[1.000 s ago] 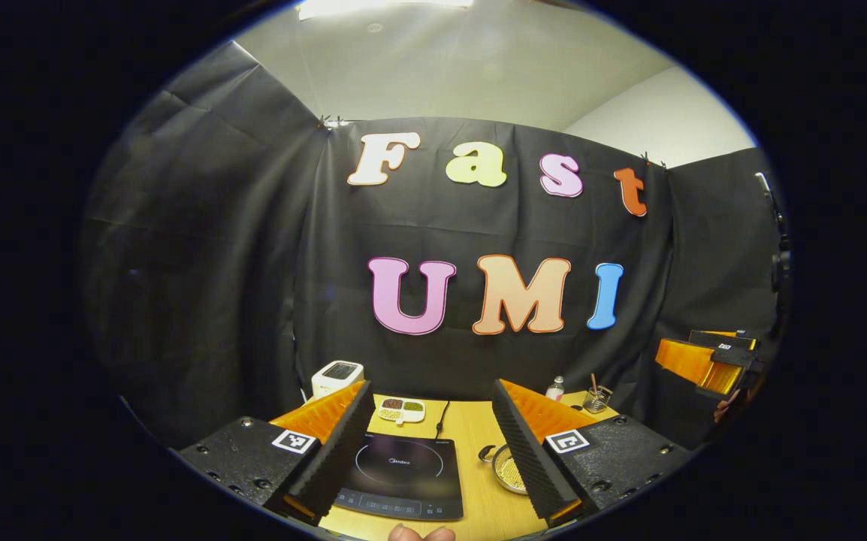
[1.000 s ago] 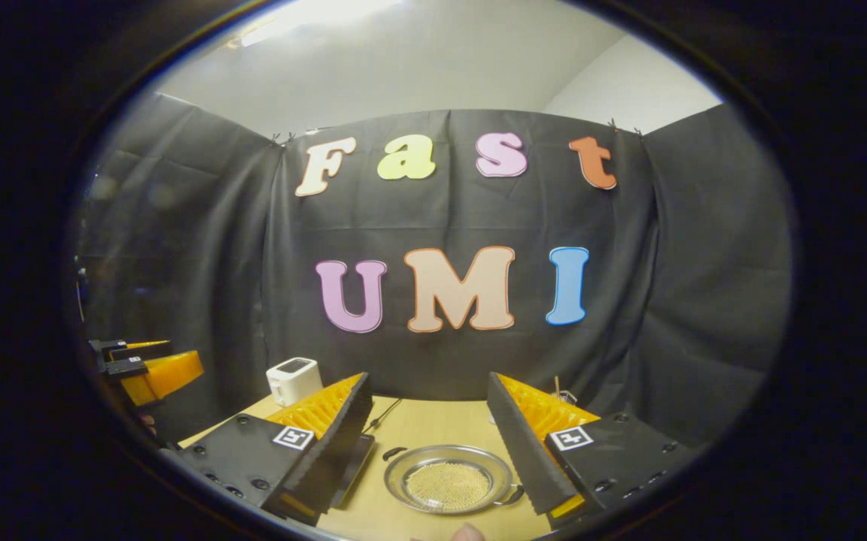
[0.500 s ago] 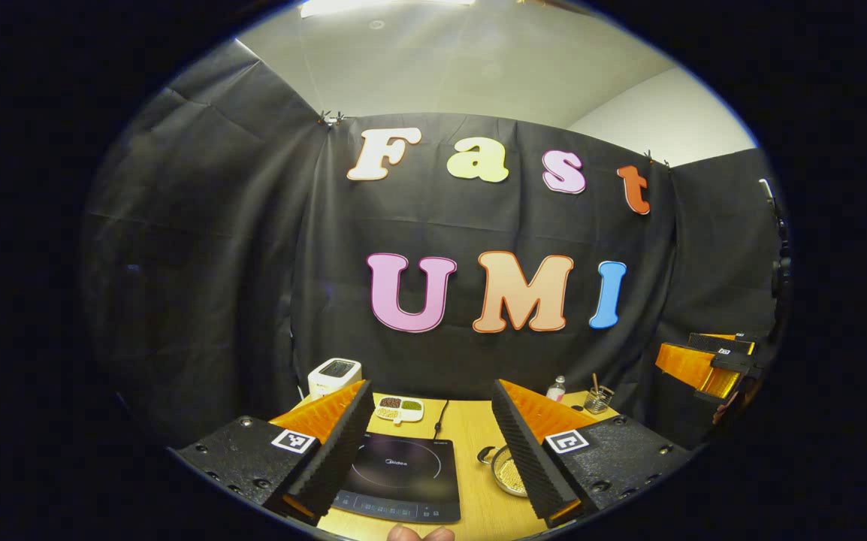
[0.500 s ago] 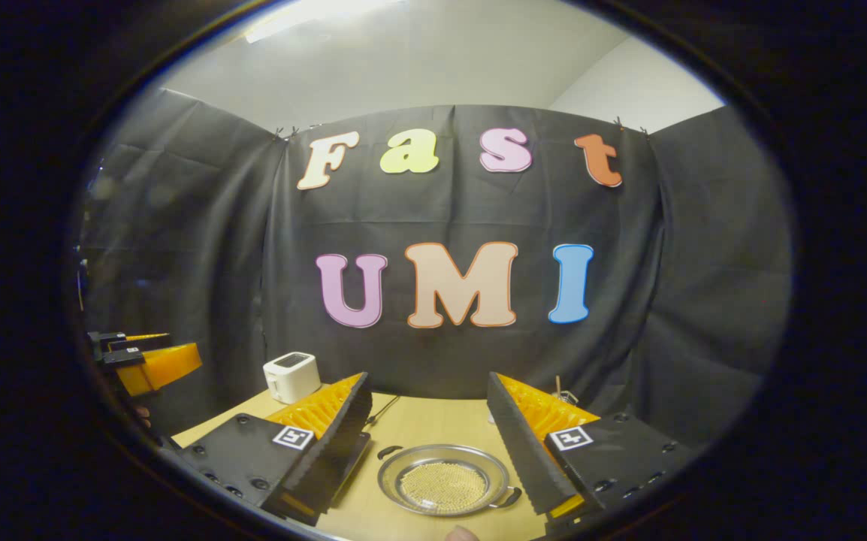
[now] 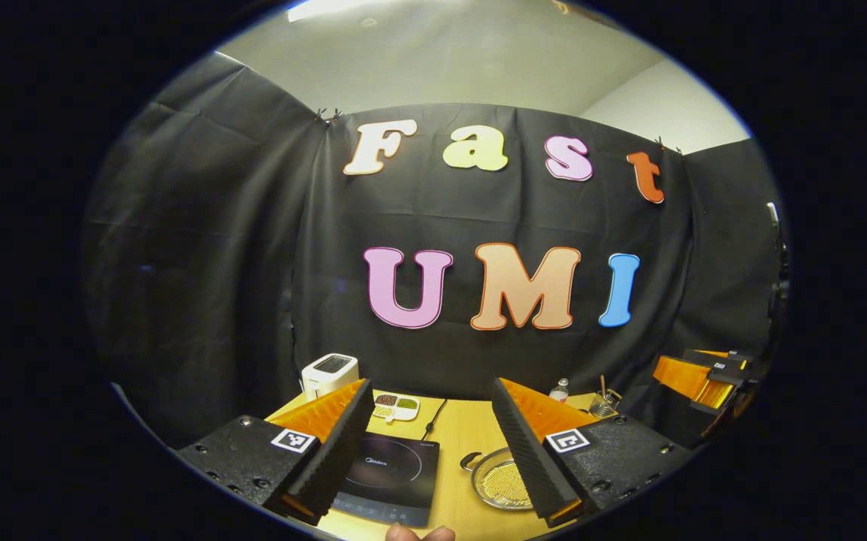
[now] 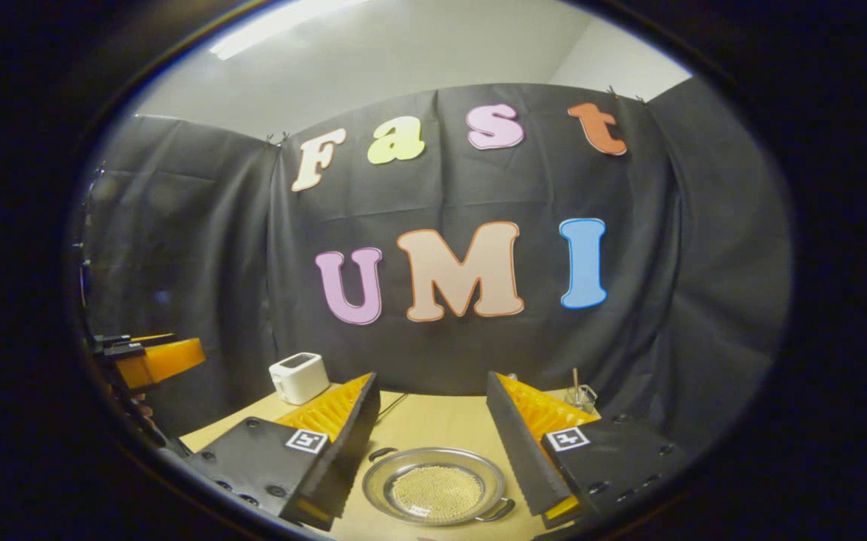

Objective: First push the handle of the pot to place it horizontally, then grasp the pot with both hands and set it on the induction cooktop.

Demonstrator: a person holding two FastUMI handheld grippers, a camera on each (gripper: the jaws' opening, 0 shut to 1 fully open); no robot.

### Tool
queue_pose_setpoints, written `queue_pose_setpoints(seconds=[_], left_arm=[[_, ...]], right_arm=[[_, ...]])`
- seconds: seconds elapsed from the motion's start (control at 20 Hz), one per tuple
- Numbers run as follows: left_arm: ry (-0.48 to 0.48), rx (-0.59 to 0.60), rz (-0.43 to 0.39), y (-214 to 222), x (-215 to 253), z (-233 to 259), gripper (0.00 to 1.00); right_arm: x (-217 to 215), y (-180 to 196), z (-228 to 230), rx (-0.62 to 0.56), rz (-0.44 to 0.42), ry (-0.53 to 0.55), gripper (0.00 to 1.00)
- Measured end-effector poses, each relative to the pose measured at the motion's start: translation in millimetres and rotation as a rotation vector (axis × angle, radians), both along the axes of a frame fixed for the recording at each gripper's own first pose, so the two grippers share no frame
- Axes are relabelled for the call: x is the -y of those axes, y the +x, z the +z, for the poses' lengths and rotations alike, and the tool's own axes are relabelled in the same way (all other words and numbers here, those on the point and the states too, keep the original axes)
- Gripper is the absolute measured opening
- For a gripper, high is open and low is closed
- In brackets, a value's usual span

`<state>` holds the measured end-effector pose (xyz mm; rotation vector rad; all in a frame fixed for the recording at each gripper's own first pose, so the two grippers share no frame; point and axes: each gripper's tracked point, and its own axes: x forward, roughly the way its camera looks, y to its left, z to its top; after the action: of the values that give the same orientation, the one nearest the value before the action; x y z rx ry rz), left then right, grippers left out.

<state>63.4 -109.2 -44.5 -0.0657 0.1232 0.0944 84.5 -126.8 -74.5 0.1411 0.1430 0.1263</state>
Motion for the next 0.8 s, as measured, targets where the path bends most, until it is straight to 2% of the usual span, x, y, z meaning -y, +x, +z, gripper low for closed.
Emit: queue_pose_setpoints(seconds=[0.15,0.2,0.25,0.45,0.5,0.55,0.6,0.65,0.8], left_arm=[[0.005,-0.019,0.036,3.2,10.6,-4.2,0.96],[0.015,-0.016,0.047,2.9,13.9,-3.4,0.96],[0.028,-0.017,0.058,2.9,17.0,-3.6,0.96],[0.045,-0.025,0.087,-1.9,30.8,-4.9,0.92],[0.042,-0.032,0.086,-0.9,33.6,-6.4,0.96],[0.039,-0.041,0.082,1.5,36.5,-9.9,0.92],[0.039,-0.054,0.078,4.8,38.6,-14.1,0.96],[0.043,-0.082,0.076,6.7,39.1,-21.1,0.96],[0.043,-0.093,0.085,14.5,38.2,-28.0,0.95]], right_arm=[[16.8,15.3,-24.0,-0.031,0.019,0.039,0.46],[18.1,17.9,-31.4,-0.044,0.038,0.047,0.43],[20.6,19.6,-39.8,-0.056,0.054,0.049,0.52],[33.2,29.7,-63.7,-0.078,0.078,0.063,0.17],[33.6,32.6,-71.4,-0.092,0.088,0.066,0.17],[46.5,25.5,-77.9,-0.103,0.073,0.057,0.17],[48.9,33.4,-82.5,-0.105,0.062,0.049,0.18],[51.6,42.6,-93.3,-0.125,0.058,0.042,0.01],[45.0,46.2,-133.2,-0.225,0.094,0.092,0.0]])
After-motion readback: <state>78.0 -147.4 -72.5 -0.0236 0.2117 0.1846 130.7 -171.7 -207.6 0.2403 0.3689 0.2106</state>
